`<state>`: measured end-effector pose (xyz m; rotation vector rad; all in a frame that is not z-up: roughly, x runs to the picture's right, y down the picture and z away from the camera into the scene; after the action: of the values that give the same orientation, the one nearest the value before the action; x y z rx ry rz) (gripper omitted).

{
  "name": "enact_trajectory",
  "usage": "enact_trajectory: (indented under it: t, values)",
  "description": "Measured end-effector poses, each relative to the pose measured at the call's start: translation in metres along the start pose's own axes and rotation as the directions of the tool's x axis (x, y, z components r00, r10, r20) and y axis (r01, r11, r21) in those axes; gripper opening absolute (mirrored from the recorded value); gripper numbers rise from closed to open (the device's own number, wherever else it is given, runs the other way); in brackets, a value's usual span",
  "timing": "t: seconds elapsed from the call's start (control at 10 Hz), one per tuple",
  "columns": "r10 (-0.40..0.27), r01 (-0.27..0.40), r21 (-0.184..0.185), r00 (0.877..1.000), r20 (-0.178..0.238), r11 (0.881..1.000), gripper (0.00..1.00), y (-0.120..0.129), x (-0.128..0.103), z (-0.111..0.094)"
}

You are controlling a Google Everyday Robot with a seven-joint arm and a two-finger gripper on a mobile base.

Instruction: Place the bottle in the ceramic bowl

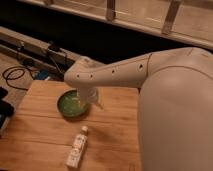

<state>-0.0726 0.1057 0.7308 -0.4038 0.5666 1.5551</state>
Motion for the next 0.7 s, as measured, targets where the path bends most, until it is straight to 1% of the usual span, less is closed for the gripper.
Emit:
enact_trajectory:
  t: [0.1,0.3,0.4,0.5,0.6,0.7]
  values:
    - [0.005,-0.005,0.008,1.0,-0.008,1.0,0.65,0.002,0.024,0.0]
    - [0.004,-0.004,0.014,1.0,-0.009,1.0,0.65,0.004,0.039,0.0]
    - [0.006,-0.006,0.015,1.0,-0.007,1.0,0.65,0.003,0.038,0.0]
    - [0.003,-0.003,0.006,1.0,-0.01,1.0,0.65,0.005,0.035,-0.001]
    - [-0.003,0.003,-0.008,1.0,-0.011,1.0,0.65,0.008,0.028,-0.003]
    - [-0.006,0.006,-0.011,1.0,-0.018,1.0,0.65,0.01,0.012,-0.008]
